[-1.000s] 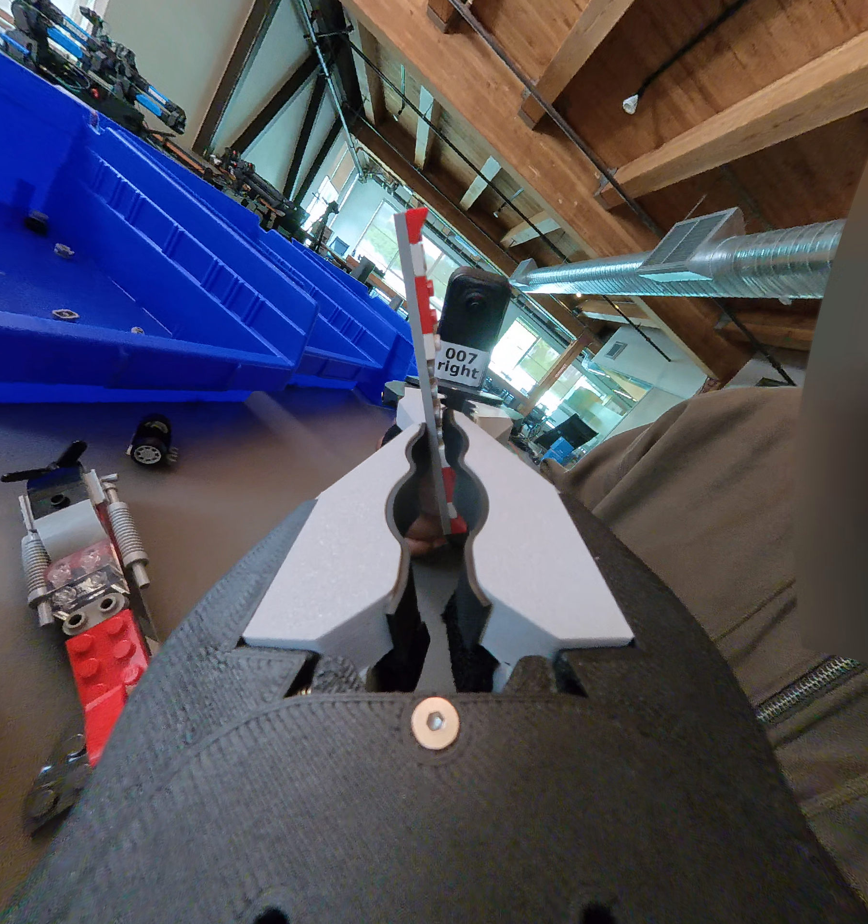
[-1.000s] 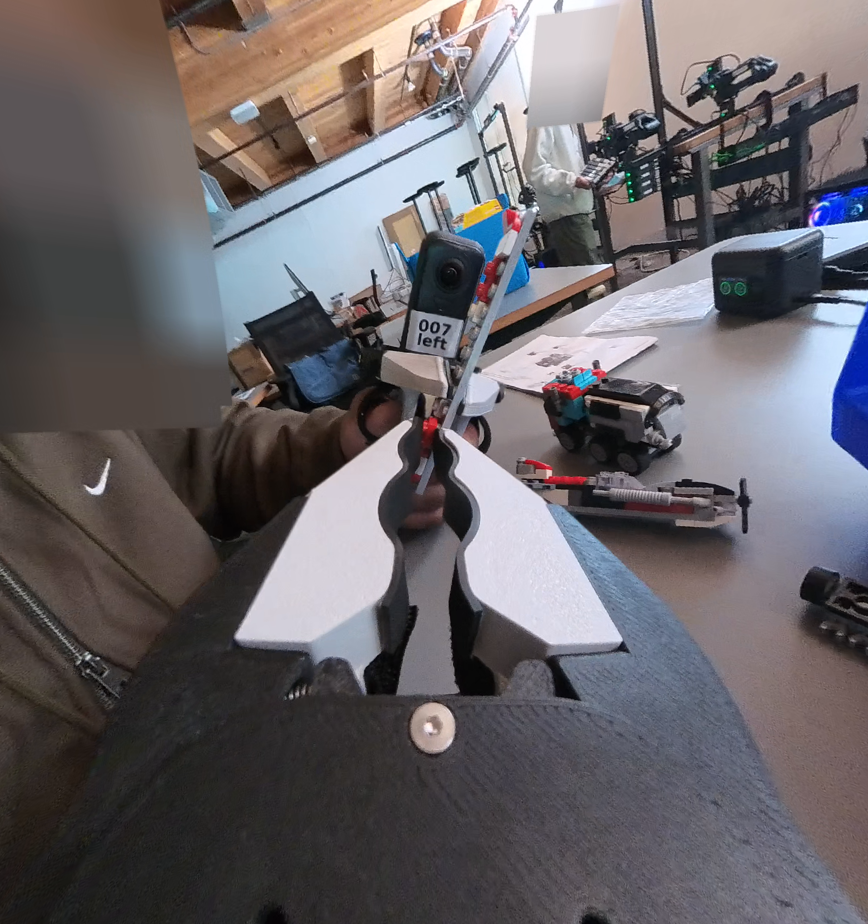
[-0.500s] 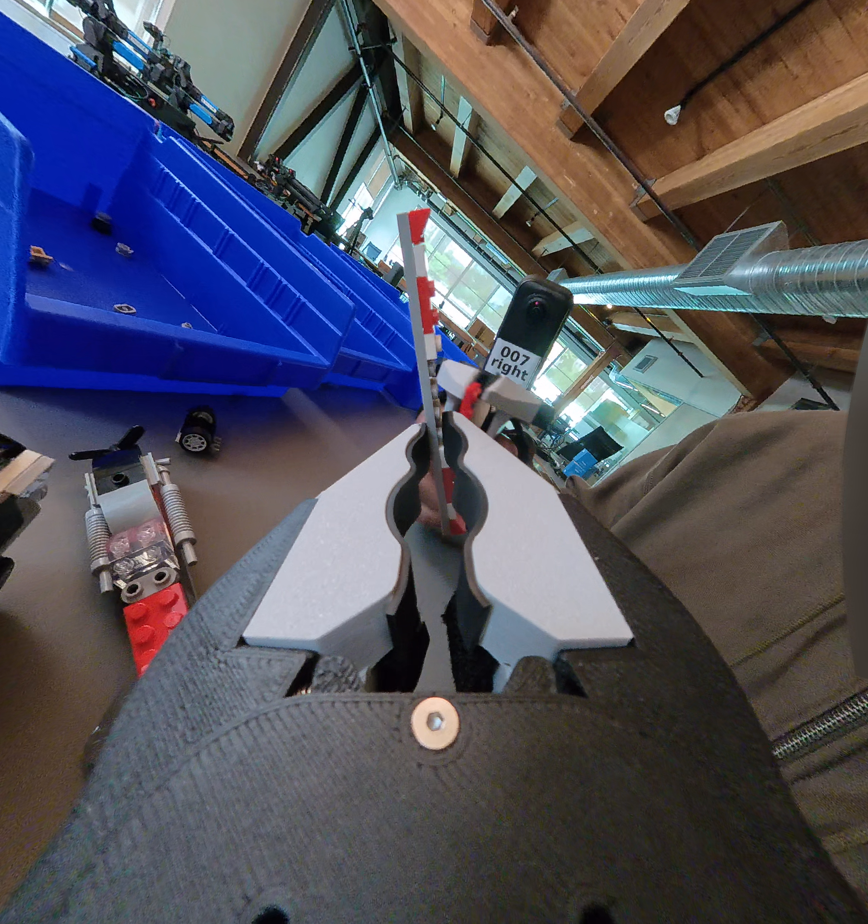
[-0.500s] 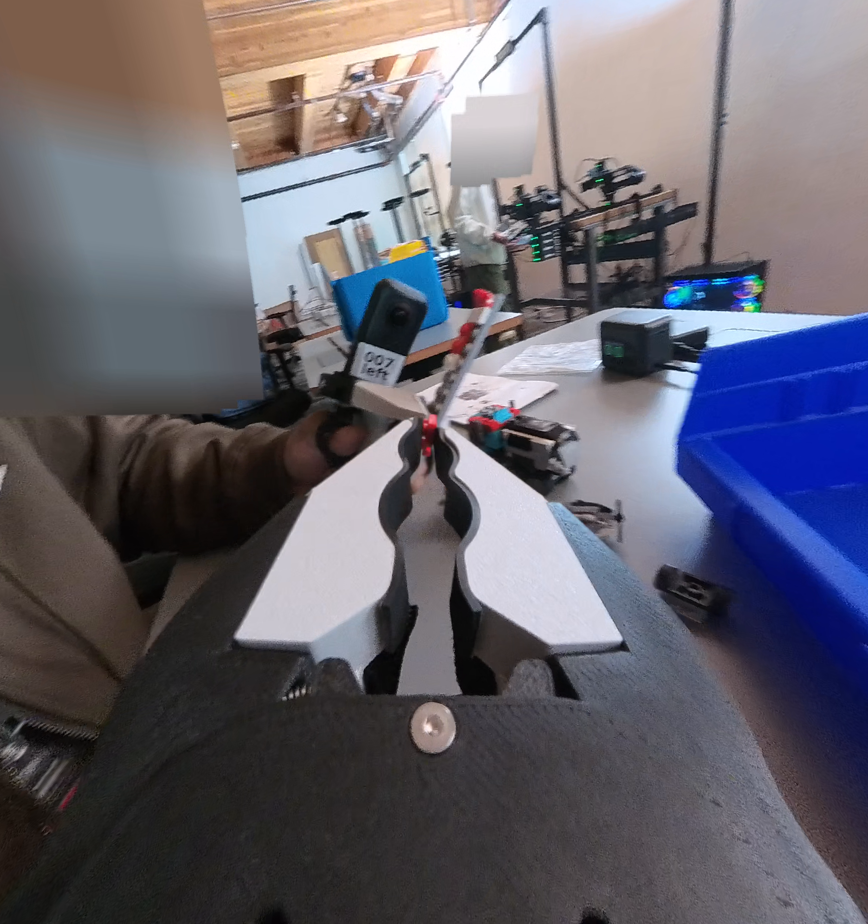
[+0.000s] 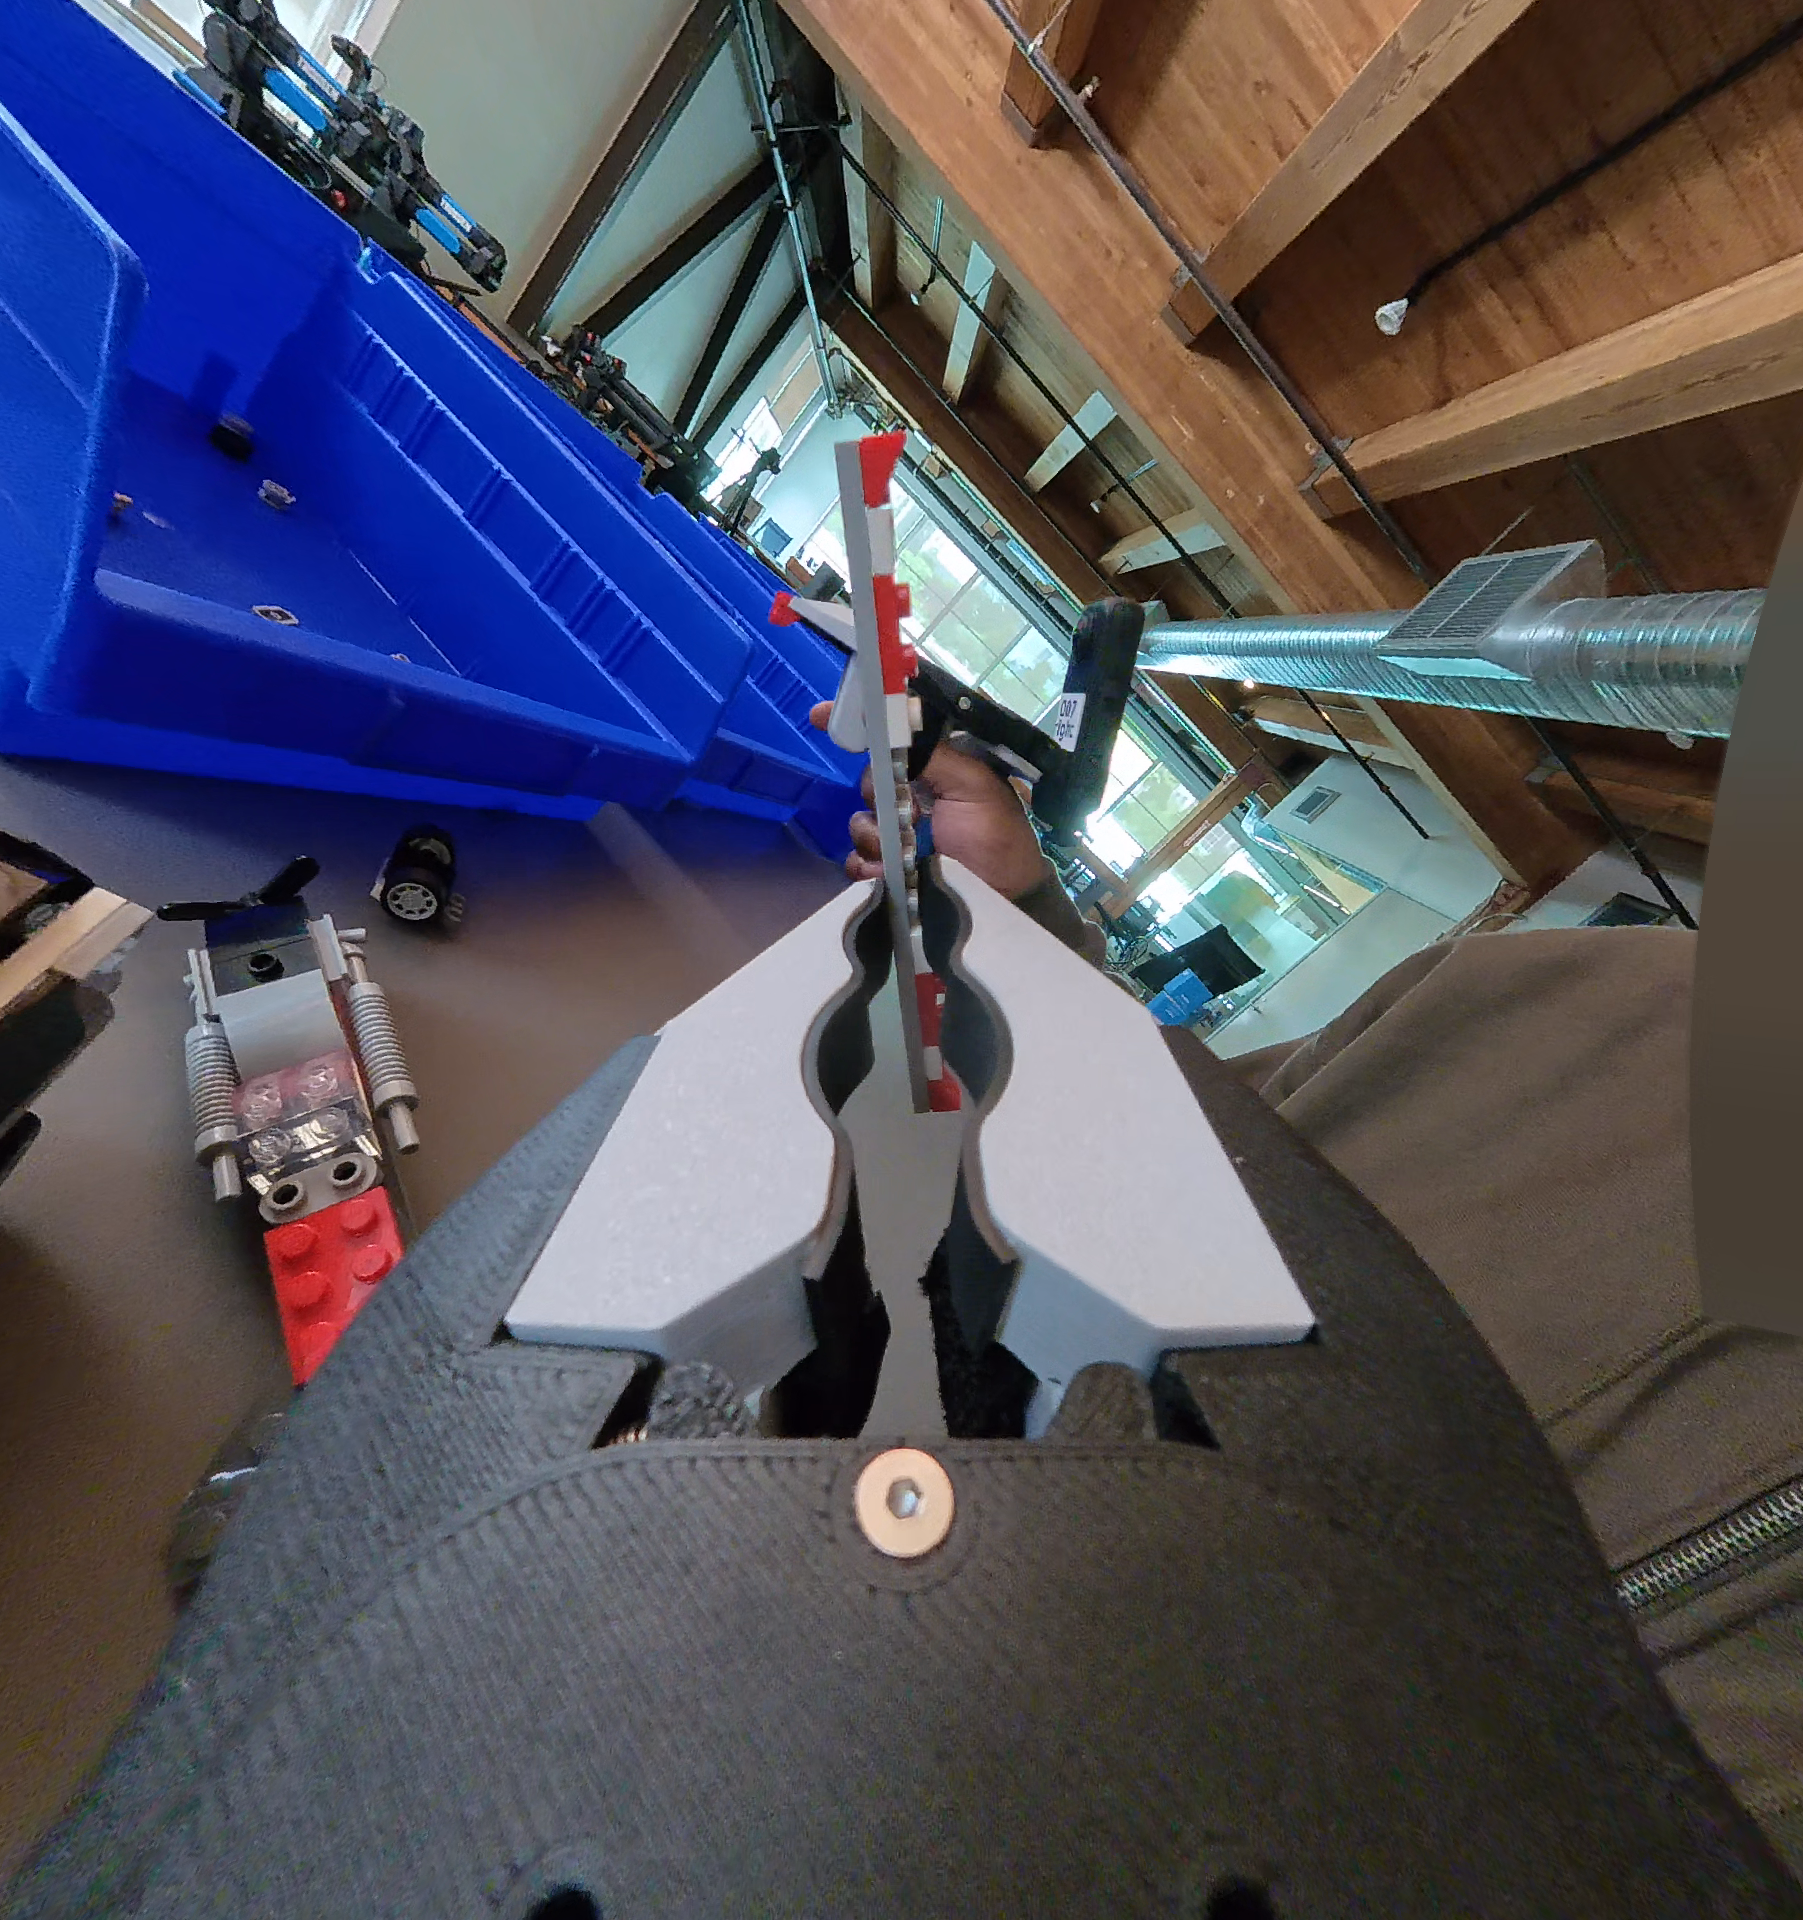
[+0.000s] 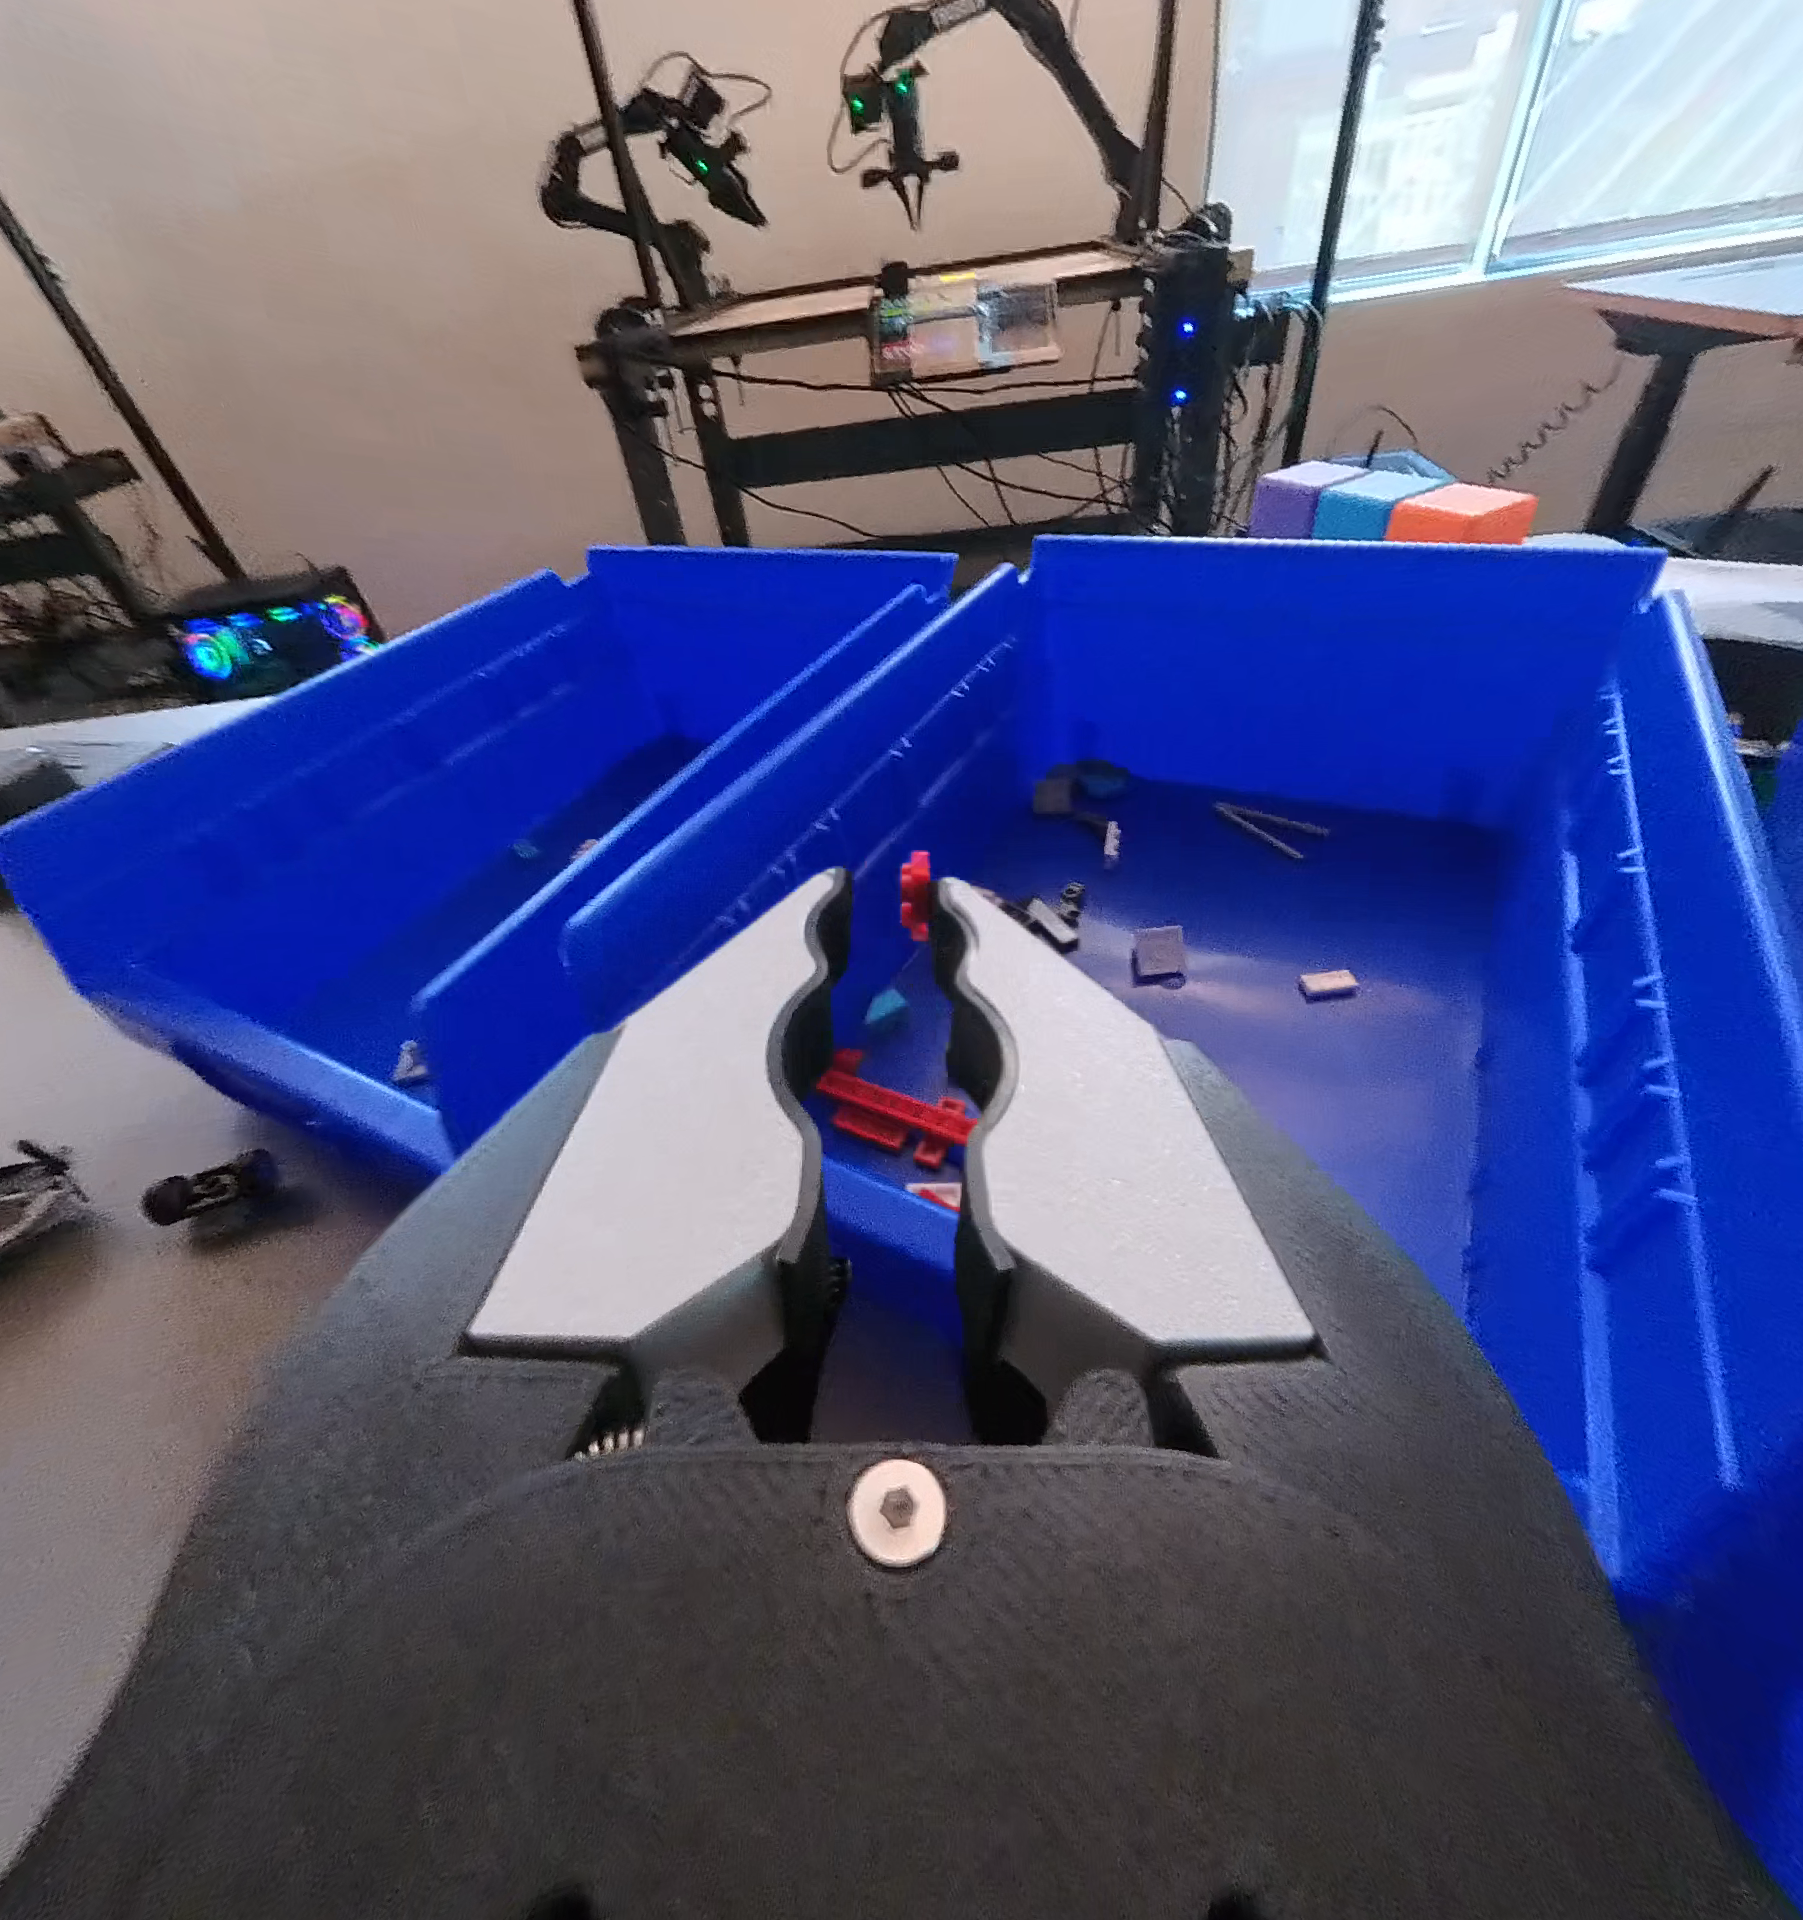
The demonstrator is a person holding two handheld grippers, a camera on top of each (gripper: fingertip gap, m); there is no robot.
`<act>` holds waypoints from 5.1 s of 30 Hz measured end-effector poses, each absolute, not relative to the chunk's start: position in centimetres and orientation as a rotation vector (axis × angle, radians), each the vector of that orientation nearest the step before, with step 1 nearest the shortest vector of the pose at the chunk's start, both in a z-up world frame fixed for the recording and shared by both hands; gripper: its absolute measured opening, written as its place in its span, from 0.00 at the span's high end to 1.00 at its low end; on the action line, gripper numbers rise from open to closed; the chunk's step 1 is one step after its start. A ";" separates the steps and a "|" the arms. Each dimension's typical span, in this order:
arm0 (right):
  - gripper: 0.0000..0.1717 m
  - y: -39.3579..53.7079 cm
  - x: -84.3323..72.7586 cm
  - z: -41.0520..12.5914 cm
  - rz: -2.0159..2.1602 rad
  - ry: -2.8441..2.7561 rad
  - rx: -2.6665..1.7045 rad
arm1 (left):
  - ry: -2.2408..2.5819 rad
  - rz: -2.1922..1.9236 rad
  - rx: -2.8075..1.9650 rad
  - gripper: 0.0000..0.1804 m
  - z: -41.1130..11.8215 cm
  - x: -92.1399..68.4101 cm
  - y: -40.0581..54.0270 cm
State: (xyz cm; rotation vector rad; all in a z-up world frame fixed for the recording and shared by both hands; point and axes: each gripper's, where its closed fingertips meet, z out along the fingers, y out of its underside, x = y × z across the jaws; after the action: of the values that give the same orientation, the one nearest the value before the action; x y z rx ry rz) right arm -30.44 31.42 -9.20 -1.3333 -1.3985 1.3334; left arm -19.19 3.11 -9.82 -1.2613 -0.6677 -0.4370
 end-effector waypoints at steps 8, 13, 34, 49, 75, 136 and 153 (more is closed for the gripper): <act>0.85 30.3 -30.3 -9.2 1.314 -1.446 -1.268 | -0.691 -0.432 -1.256 0.97 -10.0 -19.5 3.0; 0.90 24.2 -28.2 -6.5 1.504 -1.538 -1.010 | -0.738 -0.441 -1.214 0.96 -10.0 -20.0 2.6; 0.83 1.4 -19.5 -10.9 1.835 -2.070 -0.586 | -0.808 -0.239 -1.196 0.97 -9.4 -21.0 1.5; 0.83 2.5 -23.4 -8.8 1.809 -2.011 -0.775 | -0.797 -0.038 -1.584 0.96 -13.5 -19.9 3.6; 0.85 2.0 -22.4 -10.3 1.778 -2.020 -0.781 | -0.815 -0.056 -1.561 0.96 -13.6 -20.0 3.6; 0.85 2.5 -19.2 -11.6 2.202 -2.350 -0.814 | -0.833 -0.512 -1.141 0.97 -10.3 -20.1 2.7; 0.86 1.7 -17.9 -12.1 2.181 -2.429 -0.740 | -0.842 -0.521 -1.086 0.96 -9.9 -20.4 2.2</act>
State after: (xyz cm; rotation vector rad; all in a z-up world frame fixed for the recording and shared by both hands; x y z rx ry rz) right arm -17.95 1.74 -12.09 -0.7403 -2.4291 2.1811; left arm -20.45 2.15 -9.92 -1.0855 -0.8419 -0.5213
